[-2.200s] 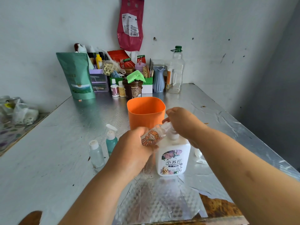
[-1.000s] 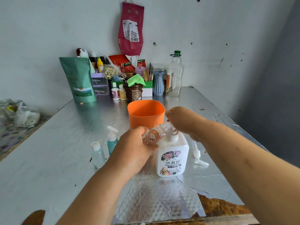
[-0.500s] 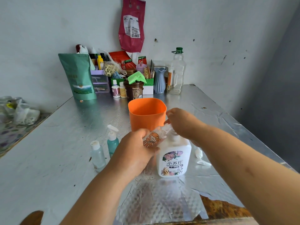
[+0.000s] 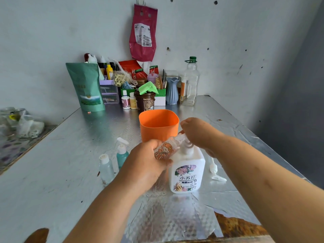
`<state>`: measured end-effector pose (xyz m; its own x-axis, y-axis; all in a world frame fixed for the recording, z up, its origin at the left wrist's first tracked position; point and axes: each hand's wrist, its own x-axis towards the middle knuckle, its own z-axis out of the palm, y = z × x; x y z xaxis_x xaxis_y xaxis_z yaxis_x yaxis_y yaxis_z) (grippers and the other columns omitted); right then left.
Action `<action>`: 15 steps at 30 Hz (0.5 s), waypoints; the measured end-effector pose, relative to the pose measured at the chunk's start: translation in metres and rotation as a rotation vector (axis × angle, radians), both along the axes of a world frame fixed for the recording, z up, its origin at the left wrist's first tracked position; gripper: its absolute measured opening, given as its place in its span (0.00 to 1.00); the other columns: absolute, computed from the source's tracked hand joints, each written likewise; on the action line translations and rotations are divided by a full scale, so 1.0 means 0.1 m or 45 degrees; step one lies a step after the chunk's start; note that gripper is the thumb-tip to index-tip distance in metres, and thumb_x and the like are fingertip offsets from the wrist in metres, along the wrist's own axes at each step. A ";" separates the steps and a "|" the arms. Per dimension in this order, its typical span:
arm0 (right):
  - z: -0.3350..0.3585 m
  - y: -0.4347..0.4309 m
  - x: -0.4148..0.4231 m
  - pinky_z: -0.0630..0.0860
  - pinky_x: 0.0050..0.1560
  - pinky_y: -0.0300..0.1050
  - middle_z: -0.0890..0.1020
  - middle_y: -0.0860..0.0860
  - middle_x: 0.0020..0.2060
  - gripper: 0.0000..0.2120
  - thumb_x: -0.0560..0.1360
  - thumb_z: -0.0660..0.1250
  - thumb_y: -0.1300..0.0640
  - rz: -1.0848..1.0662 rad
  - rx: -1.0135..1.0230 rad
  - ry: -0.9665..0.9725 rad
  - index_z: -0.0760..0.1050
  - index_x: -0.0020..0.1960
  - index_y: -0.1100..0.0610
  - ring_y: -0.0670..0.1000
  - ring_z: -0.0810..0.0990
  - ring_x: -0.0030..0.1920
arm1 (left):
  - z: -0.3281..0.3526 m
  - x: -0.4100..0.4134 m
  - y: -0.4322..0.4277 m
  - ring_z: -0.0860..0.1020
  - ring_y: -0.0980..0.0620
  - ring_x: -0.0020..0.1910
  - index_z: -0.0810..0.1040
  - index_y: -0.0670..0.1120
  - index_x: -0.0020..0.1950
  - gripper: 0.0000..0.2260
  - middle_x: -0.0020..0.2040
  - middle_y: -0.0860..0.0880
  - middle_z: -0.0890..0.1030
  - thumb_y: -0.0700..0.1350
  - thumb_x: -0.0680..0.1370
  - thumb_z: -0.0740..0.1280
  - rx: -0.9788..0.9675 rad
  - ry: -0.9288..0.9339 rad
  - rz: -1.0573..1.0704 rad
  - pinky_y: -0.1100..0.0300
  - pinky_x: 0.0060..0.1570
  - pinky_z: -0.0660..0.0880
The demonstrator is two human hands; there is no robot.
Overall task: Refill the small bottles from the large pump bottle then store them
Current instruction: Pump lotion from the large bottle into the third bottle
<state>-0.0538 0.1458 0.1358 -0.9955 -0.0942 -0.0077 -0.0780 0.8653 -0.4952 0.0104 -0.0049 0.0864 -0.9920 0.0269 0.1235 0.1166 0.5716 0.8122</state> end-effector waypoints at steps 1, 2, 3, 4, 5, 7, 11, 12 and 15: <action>0.00 0.00 0.00 0.73 0.59 0.52 0.76 0.65 0.59 0.16 0.81 0.51 0.64 -0.003 -0.002 -0.003 0.72 0.62 0.68 0.63 0.75 0.60 | 0.00 0.00 0.00 0.82 0.58 0.50 0.81 0.54 0.56 0.13 0.49 0.59 0.84 0.45 0.72 0.75 0.001 0.000 0.002 0.51 0.55 0.78; -0.01 0.00 -0.01 0.73 0.59 0.52 0.76 0.65 0.59 0.16 0.81 0.51 0.64 -0.004 -0.006 -0.007 0.72 0.62 0.68 0.63 0.75 0.61 | -0.01 -0.01 0.00 0.82 0.58 0.50 0.81 0.53 0.56 0.13 0.49 0.59 0.84 0.45 0.72 0.75 0.002 0.002 0.005 0.50 0.55 0.78; -0.01 0.00 -0.01 0.73 0.60 0.52 0.76 0.65 0.59 0.16 0.81 0.51 0.64 -0.005 -0.012 -0.011 0.72 0.63 0.68 0.63 0.75 0.61 | -0.01 -0.01 0.00 0.82 0.57 0.50 0.81 0.53 0.55 0.13 0.49 0.59 0.84 0.45 0.72 0.75 0.003 0.006 0.009 0.50 0.55 0.78; -0.02 0.00 -0.01 0.73 0.60 0.52 0.76 0.65 0.60 0.16 0.81 0.51 0.64 -0.005 -0.023 -0.016 0.72 0.63 0.68 0.63 0.74 0.61 | -0.02 -0.02 0.01 0.82 0.57 0.50 0.81 0.53 0.55 0.13 0.49 0.59 0.84 0.45 0.72 0.75 0.003 0.005 0.013 0.50 0.55 0.78; -0.02 0.00 0.00 0.72 0.60 0.53 0.76 0.65 0.60 0.16 0.81 0.50 0.64 -0.007 -0.034 -0.020 0.71 0.63 0.68 0.63 0.74 0.61 | -0.02 -0.01 0.01 0.82 0.57 0.50 0.81 0.53 0.55 0.13 0.49 0.59 0.84 0.45 0.72 0.75 0.005 0.007 0.014 0.49 0.55 0.78; -0.02 0.01 0.00 0.72 0.60 0.52 0.76 0.65 0.60 0.16 0.81 0.50 0.65 -0.009 -0.050 -0.018 0.71 0.63 0.69 0.63 0.74 0.61 | -0.04 -0.03 0.01 0.82 0.57 0.51 0.81 0.53 0.55 0.13 0.50 0.59 0.84 0.45 0.72 0.76 0.004 0.009 0.018 0.49 0.55 0.78; -0.07 0.00 0.00 0.73 0.59 0.52 0.76 0.65 0.59 0.16 0.81 0.51 0.65 -0.009 -0.064 0.005 0.71 0.63 0.68 0.63 0.75 0.60 | -0.06 -0.04 0.02 0.82 0.57 0.50 0.80 0.53 0.55 0.12 0.49 0.58 0.84 0.46 0.73 0.75 -0.009 0.008 0.030 0.50 0.54 0.78; -0.08 -0.01 0.00 0.73 0.59 0.53 0.76 0.64 0.59 0.16 0.81 0.51 0.64 -0.009 -0.065 0.009 0.71 0.63 0.68 0.63 0.75 0.60 | -0.07 -0.04 0.02 0.81 0.57 0.50 0.81 0.53 0.55 0.12 0.49 0.58 0.84 0.46 0.73 0.75 -0.012 0.009 0.034 0.50 0.54 0.78; -0.12 -0.02 0.00 0.74 0.59 0.54 0.76 0.65 0.59 0.16 0.81 0.52 0.65 -0.012 -0.072 0.000 0.72 0.63 0.68 0.63 0.75 0.60 | -0.08 -0.03 0.03 0.81 0.58 0.50 0.80 0.54 0.56 0.12 0.49 0.59 0.84 0.47 0.73 0.75 -0.016 0.001 0.042 0.51 0.53 0.78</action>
<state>-0.0543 0.1437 0.1235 -0.9964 -0.0847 -0.0024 -0.0698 0.8366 -0.5434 0.0078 -0.0016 0.0780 -0.9922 -0.0043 0.1245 0.0985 0.5855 0.8047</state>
